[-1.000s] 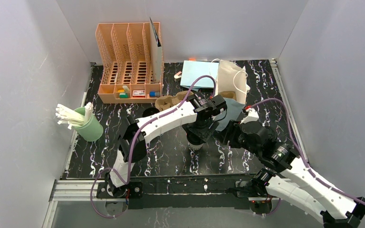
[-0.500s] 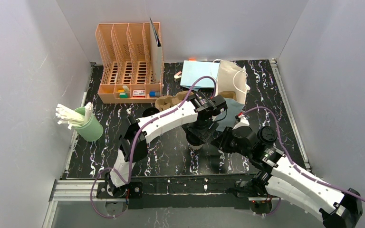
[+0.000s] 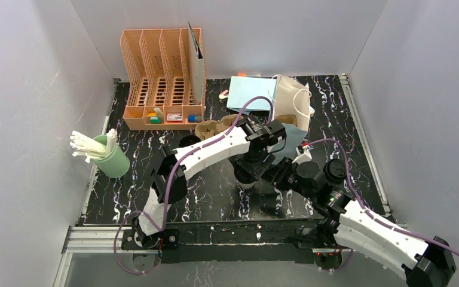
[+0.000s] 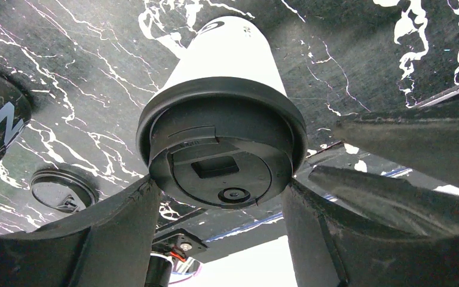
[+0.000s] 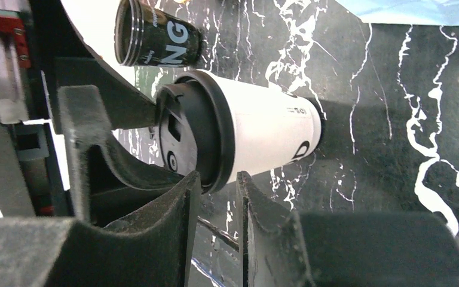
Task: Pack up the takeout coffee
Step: Close the cup lid on the coffee cup.
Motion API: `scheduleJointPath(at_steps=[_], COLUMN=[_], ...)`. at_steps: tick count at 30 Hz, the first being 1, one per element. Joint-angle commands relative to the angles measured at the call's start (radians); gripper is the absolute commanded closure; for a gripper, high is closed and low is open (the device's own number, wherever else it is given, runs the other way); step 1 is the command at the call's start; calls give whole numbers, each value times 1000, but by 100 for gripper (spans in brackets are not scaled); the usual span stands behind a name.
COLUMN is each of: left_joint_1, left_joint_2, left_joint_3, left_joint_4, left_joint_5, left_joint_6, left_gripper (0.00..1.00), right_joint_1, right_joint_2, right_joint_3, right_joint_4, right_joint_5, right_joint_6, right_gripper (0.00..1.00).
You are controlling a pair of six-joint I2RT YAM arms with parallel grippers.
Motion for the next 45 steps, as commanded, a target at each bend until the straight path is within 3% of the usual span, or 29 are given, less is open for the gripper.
scheduleJointPath(at_steps=[1, 11, 17, 20, 45], left_joint_1=[-6, -5, -2, 3, 65], left_joint_2=[39, 45, 40, 38, -63], left_joint_3=[27, 36, 21, 7, -250], left_joint_4=[-52, -54, -31, -19, 143], left_joint_5=[23, 18, 24, 33, 150], left_joint_6=[25, 29, 31, 32, 67], left_gripper=[60, 61, 61, 61, 63], right_joint_1=[-10, -49, -80, -98, -119], right_joint_2=[22, 105, 150, 182, 392], right_joint_3=[4, 1, -1, 3, 22], right_joint_4=[107, 160, 160, 163, 159], right_joint_5=[28, -2, -29, -67, -270], right_joint_6=[0, -5, 5, 5, -42], right_gripper=[64, 67, 81, 83, 83])
